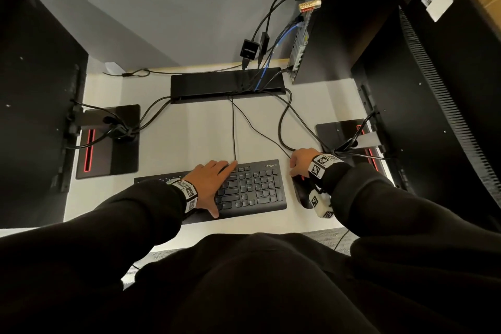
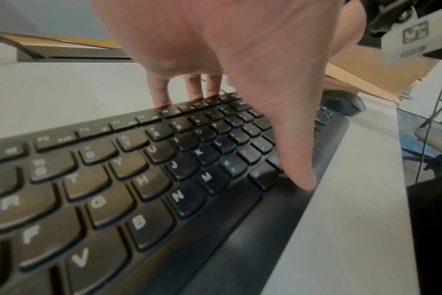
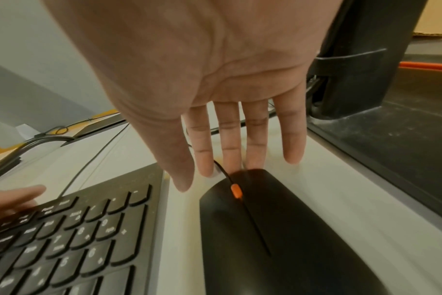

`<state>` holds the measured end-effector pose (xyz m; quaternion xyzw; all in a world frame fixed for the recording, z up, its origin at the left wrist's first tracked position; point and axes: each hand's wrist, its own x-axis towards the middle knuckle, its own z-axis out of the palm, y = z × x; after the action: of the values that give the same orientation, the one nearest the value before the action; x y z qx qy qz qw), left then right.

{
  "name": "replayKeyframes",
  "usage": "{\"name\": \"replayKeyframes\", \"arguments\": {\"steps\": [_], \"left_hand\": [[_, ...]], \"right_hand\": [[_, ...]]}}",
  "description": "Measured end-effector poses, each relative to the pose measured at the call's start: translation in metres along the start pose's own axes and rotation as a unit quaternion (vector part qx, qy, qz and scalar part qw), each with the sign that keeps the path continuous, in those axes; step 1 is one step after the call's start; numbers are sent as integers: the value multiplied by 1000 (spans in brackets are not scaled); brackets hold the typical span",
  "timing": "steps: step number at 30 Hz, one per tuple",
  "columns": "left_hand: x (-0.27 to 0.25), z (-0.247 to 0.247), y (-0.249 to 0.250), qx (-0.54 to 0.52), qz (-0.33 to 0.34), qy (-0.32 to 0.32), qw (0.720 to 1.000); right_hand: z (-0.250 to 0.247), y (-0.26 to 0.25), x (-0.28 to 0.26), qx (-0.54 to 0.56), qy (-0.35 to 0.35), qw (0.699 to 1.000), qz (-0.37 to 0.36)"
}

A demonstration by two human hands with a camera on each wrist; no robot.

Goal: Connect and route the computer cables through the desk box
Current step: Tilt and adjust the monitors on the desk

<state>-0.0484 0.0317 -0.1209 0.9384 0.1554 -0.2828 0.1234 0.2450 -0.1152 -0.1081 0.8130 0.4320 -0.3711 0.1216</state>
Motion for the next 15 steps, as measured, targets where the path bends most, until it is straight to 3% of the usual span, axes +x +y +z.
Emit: {"name": "replayKeyframes", "arguments": {"steps": [2, 5, 9, 12, 15], "left_hand": [[-2, -11, -5, -97, -13, -10, 995], [-4, -23, -22, -242, -83, 2, 967], [-29, 3, -76, -307, -303, 120, 894], [-63, 41, -107, -294, -460, 138, 826], [-81, 73, -111, -348, -469, 140, 800]], "right_hand": [[-2, -5, 2, -11, 5, 1000, -6], [-4, -15, 6, 1, 32, 999, -45], [-2, -37, 12, 59, 77, 991, -97], [2, -53, 15, 40, 65, 988, -135], [3, -61, 16, 18, 51, 990, -131]]}}
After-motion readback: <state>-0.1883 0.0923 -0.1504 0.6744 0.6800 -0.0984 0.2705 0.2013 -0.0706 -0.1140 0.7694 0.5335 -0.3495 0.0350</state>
